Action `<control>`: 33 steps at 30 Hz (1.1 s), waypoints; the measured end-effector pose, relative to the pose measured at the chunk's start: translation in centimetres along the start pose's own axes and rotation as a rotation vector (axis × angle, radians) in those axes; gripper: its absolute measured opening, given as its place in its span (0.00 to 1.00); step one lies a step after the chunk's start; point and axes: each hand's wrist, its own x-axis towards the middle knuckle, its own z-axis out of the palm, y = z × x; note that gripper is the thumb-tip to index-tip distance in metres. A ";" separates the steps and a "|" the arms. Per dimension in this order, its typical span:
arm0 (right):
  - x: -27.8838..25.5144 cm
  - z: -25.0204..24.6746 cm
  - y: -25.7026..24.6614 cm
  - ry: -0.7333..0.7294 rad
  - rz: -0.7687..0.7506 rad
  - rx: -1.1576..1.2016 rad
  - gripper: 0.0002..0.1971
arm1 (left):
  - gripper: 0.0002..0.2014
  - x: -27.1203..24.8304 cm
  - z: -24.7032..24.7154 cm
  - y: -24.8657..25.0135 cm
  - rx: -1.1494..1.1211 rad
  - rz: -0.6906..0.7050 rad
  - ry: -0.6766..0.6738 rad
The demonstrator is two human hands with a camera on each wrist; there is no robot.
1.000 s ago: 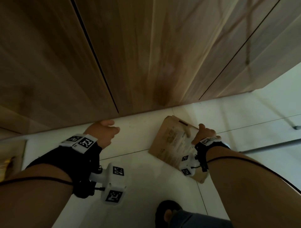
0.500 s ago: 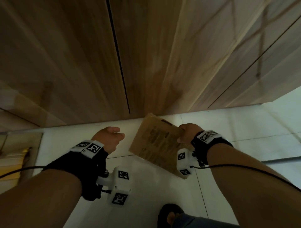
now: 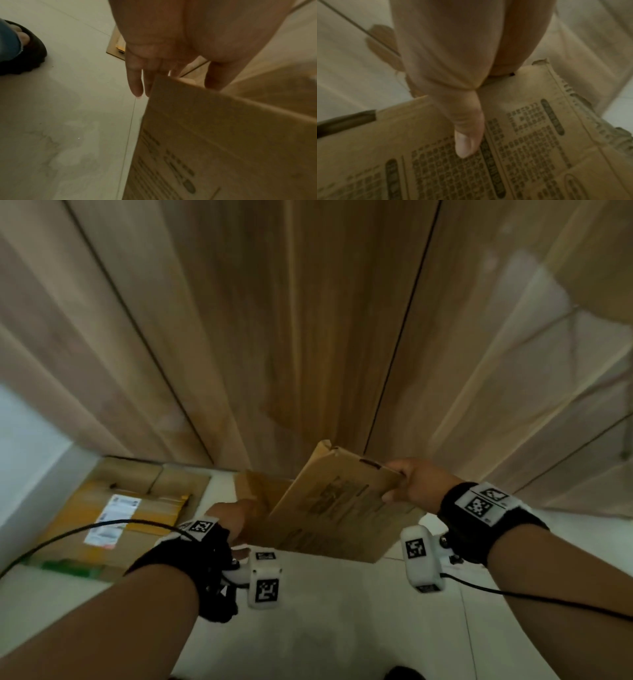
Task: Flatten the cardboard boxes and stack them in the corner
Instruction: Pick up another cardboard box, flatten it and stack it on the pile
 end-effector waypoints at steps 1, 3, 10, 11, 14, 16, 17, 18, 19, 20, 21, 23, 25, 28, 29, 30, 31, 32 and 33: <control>-0.2 0.0 -1.4 0.013 -0.033 0.001 0.13 | 0.25 -0.5 -0.9 0.0 -0.004 0.027 0.035; -0.4 0.5 -4.8 0.037 -0.111 -0.005 0.10 | 0.22 -2.6 -3.9 -0.2 0.042 0.034 0.116; -1.2 2.1 -13.7 0.142 -0.332 0.018 0.08 | 0.14 -6.1 -12.5 -1.9 -0.412 0.130 0.187; -1.4 2.5 -14.7 0.151 -0.362 0.001 0.10 | 0.10 -6.5 -13.6 -2.3 -0.518 0.125 0.218; -1.8 4.0 -17.7 0.156 -0.445 -0.039 0.15 | 0.08 -7.4 -16.8 -4.1 -0.605 0.184 0.290; -2.2 5.0 -19.7 0.217 -0.494 -0.059 0.11 | 0.09 -7.9 -18.6 -5.4 -0.700 0.232 0.334; -2.4 5.6 -20.8 0.268 -0.527 -0.072 0.08 | 0.09 -8.4 -19.8 -6.1 -0.761 0.252 0.364; -2.5 6.0 -21.5 0.327 -0.559 -0.097 0.08 | 0.09 -8.9 -20.4 -6.4 -0.813 0.270 0.394; -2.7 6.3 -22.3 0.379 -0.601 -0.145 0.11 | 0.09 -9.5 -21.2 -6.7 -0.845 0.284 0.412; -3.0 6.7 -23.3 0.421 -0.634 -0.195 0.13 | 0.08 -10.0 -22.0 -7.1 -0.869 0.298 0.436; -3.2 6.9 -24.2 0.450 -0.644 -0.217 0.15 | 0.08 -10.5 -22.7 -7.3 -0.895 0.307 0.452; -3.6 7.3 -25.4 0.452 -0.593 -0.192 0.18 | 0.08 -10.8 -23.8 -7.5 -0.951 0.329 0.481; -4.0 8.0 -26.4 0.377 -0.494 -0.114 0.23 | 0.07 -11.5 -24.9 -7.6 -0.966 0.345 0.520; -4.4 8.3 -27.4 0.237 -0.370 0.105 0.26 | 0.13 -12.6 -26.0 -7.4 -0.977 0.381 0.578; -4.3 8.6 -27.5 0.194 -0.342 0.250 0.24 | 0.15 -13.0 -26.3 -7.4 -0.984 0.384 0.598; -4.5 8.8 -27.7 0.144 -0.285 0.437 0.22 | 0.16 -13.5 -26.4 -7.4 -0.980 0.394 0.619; -4.4 9.1 -27.9 0.085 -0.223 0.643 0.20 | 0.16 -13.8 -26.6 -7.4 -0.976 0.397 0.628; -4.3 9.6 -28.0 0.026 -0.161 0.829 0.22 | 0.17 -14.2 -26.6 -7.4 -0.974 0.395 0.626; -4.4 10.1 -28.3 -0.021 -0.103 0.965 0.25 | 0.17 -14.3 -26.6 -7.4 -0.992 0.387 0.609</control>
